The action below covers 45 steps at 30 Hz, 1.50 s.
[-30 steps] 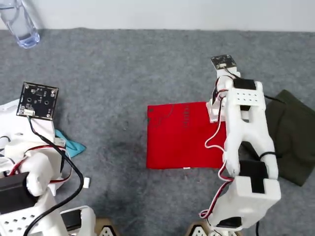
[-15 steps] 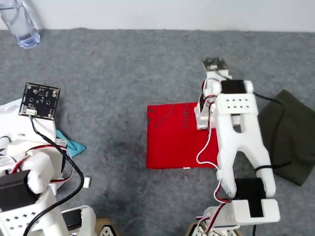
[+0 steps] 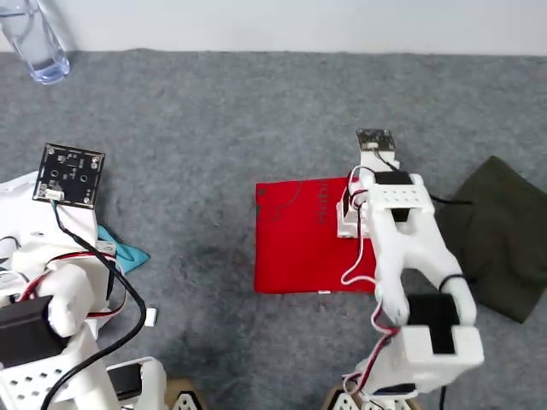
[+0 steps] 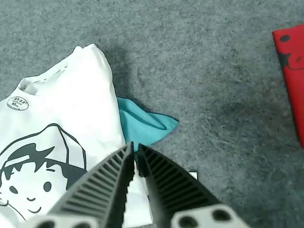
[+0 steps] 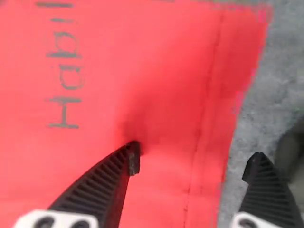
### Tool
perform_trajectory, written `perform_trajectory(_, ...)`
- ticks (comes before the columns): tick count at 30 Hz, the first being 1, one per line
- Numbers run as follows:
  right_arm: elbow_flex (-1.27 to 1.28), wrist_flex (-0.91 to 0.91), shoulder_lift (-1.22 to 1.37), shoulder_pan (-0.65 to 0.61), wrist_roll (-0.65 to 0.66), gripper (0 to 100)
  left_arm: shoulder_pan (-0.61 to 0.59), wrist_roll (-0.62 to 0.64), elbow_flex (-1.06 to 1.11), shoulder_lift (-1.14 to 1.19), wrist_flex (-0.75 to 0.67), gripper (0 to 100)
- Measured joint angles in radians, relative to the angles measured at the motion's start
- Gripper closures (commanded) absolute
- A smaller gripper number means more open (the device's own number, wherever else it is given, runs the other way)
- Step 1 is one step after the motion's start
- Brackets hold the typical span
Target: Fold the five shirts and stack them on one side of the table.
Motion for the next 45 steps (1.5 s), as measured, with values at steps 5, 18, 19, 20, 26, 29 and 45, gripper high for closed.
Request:
perform_trajectory(5,-0.051,0.017,0.109,-0.014,0.002,81.2,0.0,0.0,0.0,0.0,0.0,99)
perform_trajectory(18,-0.226,0.178,0.222,-0.032,0.245,98.8,0.0,0.0,0.0,0.0,0.0,99)
perform_trajectory(19,-0.23,0.178,0.224,-0.025,0.287,98.8,0.0,0.0,0.0,0.0,0.0,99)
perform_trajectory(20,-0.242,0.18,0.227,-0.014,0.338,98.8,0.0,0.0,0.0,0.0,0.0,99)
perform_trajectory(26,-0.367,0.189,0.249,0.071,0.799,98.8,0.0,0.0,0.0,0.0,0.0,99)
perform_trajectory(29,-0.417,0.183,0.249,0.1,1.04,98.8,0.0,0.0,0.0,0.0,0.0,99)
perform_trajectory(45,-0.422,0.135,0.219,0.109,1.203,80.8,0.0,-0.031,0.0,0.0,0.0,99)
